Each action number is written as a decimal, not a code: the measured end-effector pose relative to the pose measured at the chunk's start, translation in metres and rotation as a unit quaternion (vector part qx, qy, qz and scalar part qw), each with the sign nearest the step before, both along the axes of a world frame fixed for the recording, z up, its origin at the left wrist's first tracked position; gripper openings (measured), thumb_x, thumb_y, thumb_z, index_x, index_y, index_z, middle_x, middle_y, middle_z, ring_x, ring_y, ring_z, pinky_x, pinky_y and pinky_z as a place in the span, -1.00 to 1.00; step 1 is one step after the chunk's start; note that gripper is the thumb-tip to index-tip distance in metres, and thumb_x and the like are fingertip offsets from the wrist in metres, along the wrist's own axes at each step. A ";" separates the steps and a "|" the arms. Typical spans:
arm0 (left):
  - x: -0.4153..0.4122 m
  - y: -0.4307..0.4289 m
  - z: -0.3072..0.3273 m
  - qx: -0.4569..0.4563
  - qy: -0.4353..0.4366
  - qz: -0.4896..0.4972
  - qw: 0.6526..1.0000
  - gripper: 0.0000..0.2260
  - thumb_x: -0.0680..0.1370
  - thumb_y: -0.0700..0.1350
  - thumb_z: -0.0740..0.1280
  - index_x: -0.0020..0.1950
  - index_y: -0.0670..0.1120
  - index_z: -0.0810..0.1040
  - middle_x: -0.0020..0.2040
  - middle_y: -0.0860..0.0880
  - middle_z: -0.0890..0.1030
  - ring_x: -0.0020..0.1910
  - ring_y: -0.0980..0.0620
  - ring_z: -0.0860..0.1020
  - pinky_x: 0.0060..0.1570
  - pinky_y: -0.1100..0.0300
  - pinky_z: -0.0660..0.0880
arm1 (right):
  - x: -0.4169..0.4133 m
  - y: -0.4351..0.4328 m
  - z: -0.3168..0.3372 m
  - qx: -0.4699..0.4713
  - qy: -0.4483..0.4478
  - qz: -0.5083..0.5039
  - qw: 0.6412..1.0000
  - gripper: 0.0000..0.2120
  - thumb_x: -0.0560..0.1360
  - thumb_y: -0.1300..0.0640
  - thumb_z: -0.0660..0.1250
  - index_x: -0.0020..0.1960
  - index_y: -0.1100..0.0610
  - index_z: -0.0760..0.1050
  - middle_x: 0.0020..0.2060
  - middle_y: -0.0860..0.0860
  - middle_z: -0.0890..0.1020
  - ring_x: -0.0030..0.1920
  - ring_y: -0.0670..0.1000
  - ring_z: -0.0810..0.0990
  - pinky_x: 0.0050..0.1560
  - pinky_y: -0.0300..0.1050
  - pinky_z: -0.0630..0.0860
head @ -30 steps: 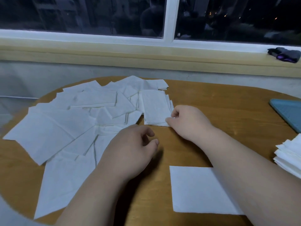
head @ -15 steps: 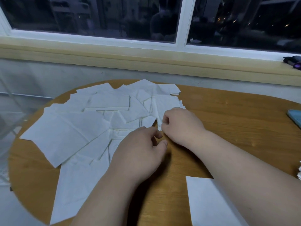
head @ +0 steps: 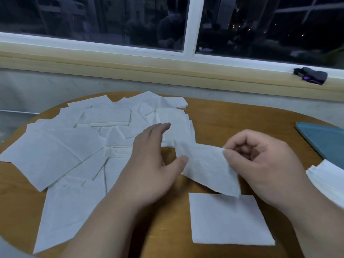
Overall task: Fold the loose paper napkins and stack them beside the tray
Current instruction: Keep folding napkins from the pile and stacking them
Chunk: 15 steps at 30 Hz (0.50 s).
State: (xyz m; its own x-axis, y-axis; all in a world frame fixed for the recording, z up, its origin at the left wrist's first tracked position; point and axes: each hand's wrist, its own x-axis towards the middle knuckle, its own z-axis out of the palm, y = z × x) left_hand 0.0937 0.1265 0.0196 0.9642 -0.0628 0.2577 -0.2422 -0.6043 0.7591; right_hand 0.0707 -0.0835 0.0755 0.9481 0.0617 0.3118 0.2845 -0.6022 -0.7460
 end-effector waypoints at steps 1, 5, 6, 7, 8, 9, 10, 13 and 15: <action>-0.003 -0.004 0.000 -0.011 0.010 -0.025 1.000 -0.35 0.47 0.24 0.36 0.50 0.34 0.15 0.48 0.38 0.18 0.42 0.38 0.20 0.24 0.36 0.22 | -0.011 -0.007 0.001 0.017 0.004 -0.001 1.000 -0.83 0.45 0.24 0.43 -0.26 0.02 0.61 -0.42 -0.12 0.62 -0.41 -0.19 0.54 -0.44 -0.41 0.40; -0.015 -0.023 0.001 -0.033 0.089 -0.133 0.987 -0.42 0.36 0.34 0.37 0.36 0.46 0.31 0.23 0.45 0.47 0.07 0.27 0.56 0.11 0.24 0.49 | -0.031 -0.034 -0.007 0.078 0.036 -0.020 0.996 -0.78 0.47 0.28 0.42 -0.30 0.04 0.61 -0.45 -0.03 0.61 -0.47 -0.17 0.51 -0.46 -0.38 0.40; -0.018 -0.027 0.001 -0.028 0.093 -0.149 0.984 -0.52 0.39 0.28 0.43 0.29 0.44 0.41 0.13 0.41 0.53 0.03 0.24 0.58 0.07 0.25 0.51 | -0.033 -0.041 -0.011 0.096 0.050 -0.025 0.994 -0.77 0.48 0.28 0.41 -0.29 0.03 0.61 -0.45 0.00 0.60 -0.45 -0.13 0.52 -0.43 -0.32 0.44; -0.021 -0.031 0.002 -0.025 0.089 -0.155 0.984 -0.63 0.44 0.19 0.46 0.21 0.40 0.50 0.06 0.36 0.57 -0.04 0.23 0.60 -0.01 0.30 0.50 | -0.034 -0.047 -0.015 0.112 0.064 -0.032 0.991 -0.77 0.50 0.28 0.40 -0.27 0.02 0.62 -0.44 0.02 0.60 -0.42 -0.08 0.53 -0.37 -0.22 0.47; -0.024 -0.035 0.003 -0.031 0.086 -0.152 0.984 -0.74 0.48 0.10 0.47 0.12 0.35 0.57 -0.01 0.31 0.61 -0.11 0.22 0.60 -0.09 0.33 0.49 | -0.034 -0.053 -0.020 0.132 0.076 -0.038 0.988 -0.76 0.50 0.29 0.39 -0.26 0.02 0.62 -0.43 0.04 0.59 -0.39 -0.04 0.53 -0.32 -0.11 0.48; -0.026 -0.038 0.004 -0.049 0.088 -0.147 0.984 -0.83 0.50 0.05 0.47 0.04 0.29 0.61 -0.06 0.26 0.65 -0.15 0.20 0.62 -0.14 0.32 0.50 | -0.035 -0.057 -0.023 0.155 0.088 -0.045 0.983 -0.77 0.51 0.29 0.37 -0.25 0.03 0.62 -0.42 0.04 0.60 -0.37 -0.02 0.53 -0.27 -0.02 0.45; -0.028 -0.040 0.006 -0.071 0.094 -0.143 0.983 -0.88 0.50 0.02 0.48 -0.02 0.23 0.63 -0.10 0.20 0.67 -0.16 0.18 0.63 -0.14 0.28 0.52 | -0.035 -0.061 -0.027 0.174 0.099 -0.053 0.978 -0.78 0.52 0.27 0.36 -0.24 0.03 0.62 -0.39 0.03 0.61 -0.35 -0.03 0.54 -0.24 0.01 0.44; -0.032 -0.042 0.008 -0.140 0.140 -0.146 0.969 -0.87 0.40 0.03 0.48 -0.09 0.07 0.67 -0.15 0.05 0.71 -0.16 0.06 0.68 -0.14 0.14 0.58 | -0.039 -0.067 -0.033 0.210 0.129 -0.061 0.967 -0.84 0.54 0.20 0.34 -0.13 -0.01 0.63 -0.34 -0.04 0.65 -0.30 -0.07 0.60 -0.26 -0.04 0.48; -0.032 -0.042 0.007 -0.164 0.179 -0.153 0.958 -0.89 0.40 -0.03 0.51 -0.10 0.04 0.68 -0.14 0.01 0.72 -0.15 0.02 0.70 -0.15 0.13 0.60 | -0.042 -0.066 -0.036 0.200 0.151 -0.040 0.967 -0.86 0.54 0.18 0.37 -0.01 -0.05 0.61 -0.31 -0.04 0.68 -0.28 -0.01 0.66 -0.28 -0.02 0.57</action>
